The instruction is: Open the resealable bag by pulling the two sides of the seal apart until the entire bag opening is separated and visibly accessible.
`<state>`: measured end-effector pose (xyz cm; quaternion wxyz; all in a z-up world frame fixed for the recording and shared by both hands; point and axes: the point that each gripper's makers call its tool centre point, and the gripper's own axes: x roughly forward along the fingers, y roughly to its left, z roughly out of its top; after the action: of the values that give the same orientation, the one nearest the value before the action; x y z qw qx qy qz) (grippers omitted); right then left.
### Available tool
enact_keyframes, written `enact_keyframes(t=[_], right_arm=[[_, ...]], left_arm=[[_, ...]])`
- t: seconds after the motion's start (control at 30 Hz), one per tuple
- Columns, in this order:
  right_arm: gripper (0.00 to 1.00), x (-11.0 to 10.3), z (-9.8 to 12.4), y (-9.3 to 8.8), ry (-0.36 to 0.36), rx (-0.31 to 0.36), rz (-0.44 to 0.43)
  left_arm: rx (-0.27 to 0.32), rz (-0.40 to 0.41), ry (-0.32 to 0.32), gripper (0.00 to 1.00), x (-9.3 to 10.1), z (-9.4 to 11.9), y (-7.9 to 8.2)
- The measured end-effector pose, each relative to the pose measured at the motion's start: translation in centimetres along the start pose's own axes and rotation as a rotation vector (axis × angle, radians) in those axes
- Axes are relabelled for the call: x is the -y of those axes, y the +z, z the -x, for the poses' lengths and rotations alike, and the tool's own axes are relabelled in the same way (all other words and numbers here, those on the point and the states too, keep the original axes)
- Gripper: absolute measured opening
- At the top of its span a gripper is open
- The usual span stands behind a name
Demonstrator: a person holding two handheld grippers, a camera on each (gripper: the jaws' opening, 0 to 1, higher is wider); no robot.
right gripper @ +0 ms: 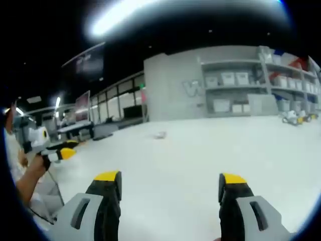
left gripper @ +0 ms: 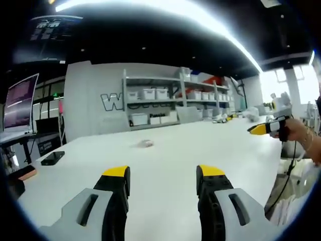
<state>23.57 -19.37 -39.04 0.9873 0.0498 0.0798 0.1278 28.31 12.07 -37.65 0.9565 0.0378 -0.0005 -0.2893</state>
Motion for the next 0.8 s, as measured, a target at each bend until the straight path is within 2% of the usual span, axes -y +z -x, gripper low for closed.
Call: enact_keyframes(t=[0.2,0.43,0.7,0.8], right_arm=[[0.79,0.1,-0.7,0.4,0.003,0.0,0.009],[0.79,-0.4,-1.3,0.4,0.023,-0.003,0.028],[0.79,-0.2,-1.7,0.0,0.011,-0.017,0.085],[0.84,0.1,-1.6,-0.1,-0.008,-0.014,0.096]], left_arm=[[-0.005,-0.001,0.0,0.53,-0.2,-0.5,0.4],[-0.023,0.022,0.005,0.53,-0.3,-1.1,-0.3],[-0.007,0.036,-0.001,0.53,0.2,-1.6,-0.2],[-0.005,0.029,-0.007,0.53,0.4,-1.6,-0.3]])
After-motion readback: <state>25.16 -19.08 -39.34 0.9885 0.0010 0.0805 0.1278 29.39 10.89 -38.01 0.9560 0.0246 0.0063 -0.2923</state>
